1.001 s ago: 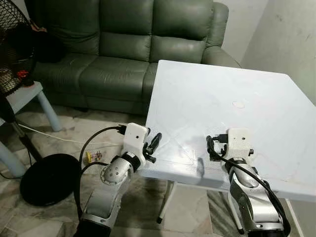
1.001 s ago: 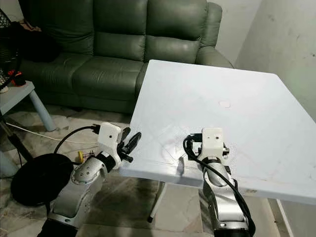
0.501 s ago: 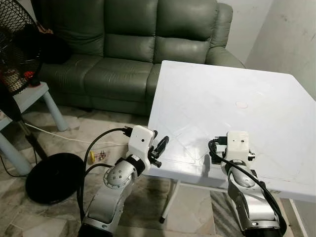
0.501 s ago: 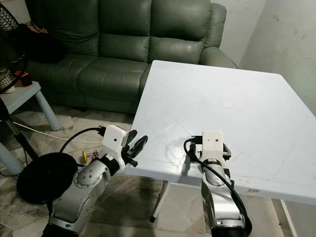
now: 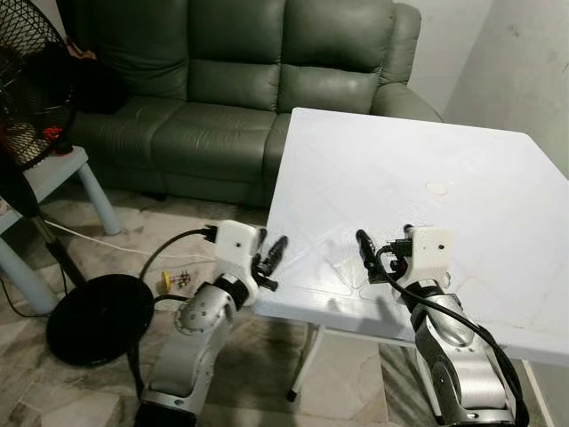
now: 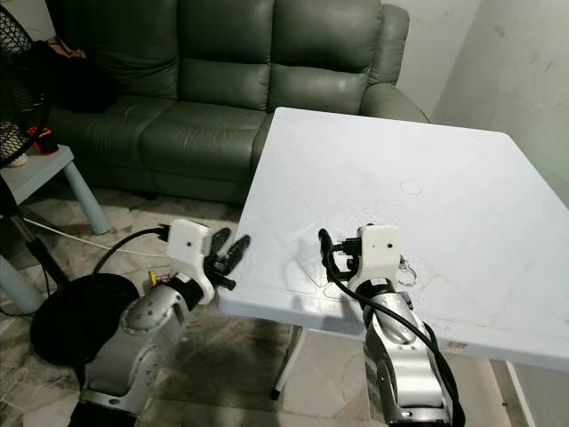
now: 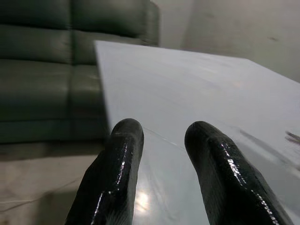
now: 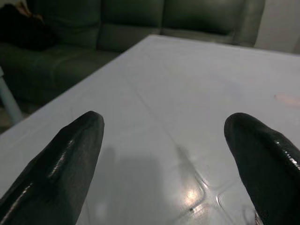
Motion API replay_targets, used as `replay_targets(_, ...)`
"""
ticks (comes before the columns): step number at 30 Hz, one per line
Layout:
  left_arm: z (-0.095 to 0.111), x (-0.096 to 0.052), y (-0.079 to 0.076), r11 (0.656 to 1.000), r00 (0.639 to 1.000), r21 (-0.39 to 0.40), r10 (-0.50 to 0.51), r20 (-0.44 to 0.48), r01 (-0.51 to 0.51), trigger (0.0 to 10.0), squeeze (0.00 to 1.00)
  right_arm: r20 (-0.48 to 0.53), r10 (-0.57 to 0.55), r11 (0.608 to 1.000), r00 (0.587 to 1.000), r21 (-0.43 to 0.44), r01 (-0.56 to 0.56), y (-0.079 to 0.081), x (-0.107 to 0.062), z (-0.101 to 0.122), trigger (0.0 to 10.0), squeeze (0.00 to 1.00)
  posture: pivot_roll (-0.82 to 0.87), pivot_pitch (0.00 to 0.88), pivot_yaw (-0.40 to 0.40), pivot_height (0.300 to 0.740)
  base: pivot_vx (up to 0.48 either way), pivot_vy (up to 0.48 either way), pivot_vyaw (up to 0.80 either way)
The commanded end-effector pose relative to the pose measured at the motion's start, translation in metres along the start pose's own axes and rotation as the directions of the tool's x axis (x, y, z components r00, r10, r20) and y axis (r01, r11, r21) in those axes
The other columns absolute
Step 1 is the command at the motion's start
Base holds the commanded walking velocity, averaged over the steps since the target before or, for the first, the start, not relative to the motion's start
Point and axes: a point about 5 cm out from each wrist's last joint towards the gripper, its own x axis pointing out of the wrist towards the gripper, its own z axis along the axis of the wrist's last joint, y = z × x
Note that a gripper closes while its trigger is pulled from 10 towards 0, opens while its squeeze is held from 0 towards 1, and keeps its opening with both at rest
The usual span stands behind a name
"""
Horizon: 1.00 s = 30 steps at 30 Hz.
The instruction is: Hang keys on a hook
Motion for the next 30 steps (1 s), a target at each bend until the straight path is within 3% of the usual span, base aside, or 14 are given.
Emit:
replay_targets(1,0.004,0.004,0.000,1.000,1.000,-0.001,0.003,0.014,-0.003,10.0,0.00,0.002,0.002,1.000,1.000,0.023,-0.002,-0.003,0.000,0.002,10.0,0.00,0.07,0.017,-0.067,0.740,0.000,0.000,-0.58)
replay_targets(7,0.007,0.005,0.003,1.000,0.999,0.015,0.021,0.025,-0.022,10.0,0.00,0.044,0.059,0.998,0.997,0.017,-0.060,0.001,-0.001,0.005,10.0,0.00,0.08,0.022,-0.070,0.740,0.000,0.000,-0.59)
replay_targets(17,0.007,0.005,0.006,0.999,0.998,-0.006,0.053,0.027,-0.053,10.0,0.00,0.045,0.085,0.996,0.995,0.022,-0.086,0.003,0.000,0.006,10.0,0.00,0.08,0.031,-0.076,0.740,0.000,-0.415,-0.64)
replay_targets(19,0.010,0.005,0.006,0.999,0.997,0.006,0.050,0.062,-0.050,10.0,0.00,0.050,0.084,0.996,0.995,0.008,-0.084,0.003,0.001,0.007,10.0,0.00,0.08,0.033,-0.077,0.740,0.000,0.000,-0.64)
replay_targets(21,0.010,0.005,0.010,0.993,0.994,-0.073,0.094,0.058,-0.090,10.0,0.00,0.049,0.083,0.996,0.995,0.013,-0.084,0.003,0.001,0.007,10.0,0.00,0.08,0.034,-0.078,0.740,0.000,0.000,-0.61)
replay_targets(22,0.010,0.005,0.011,0.992,0.993,-0.076,0.101,0.056,-0.097,10.0,0.00,0.051,0.083,0.996,0.995,0.013,-0.084,0.003,0.001,0.007,10.0,0.00,0.08,0.034,-0.078,0.740,0.000,0.000,-0.60)
replay_targets(30,0.011,0.007,0.014,0.990,0.989,-0.014,0.141,0.051,-0.141,10.0,0.00,0.065,0.080,0.996,0.995,0.032,-0.083,0.003,0.001,0.009,10.0,0.00,0.08,0.037,-0.078,0.740,0.000,0.000,-0.07)
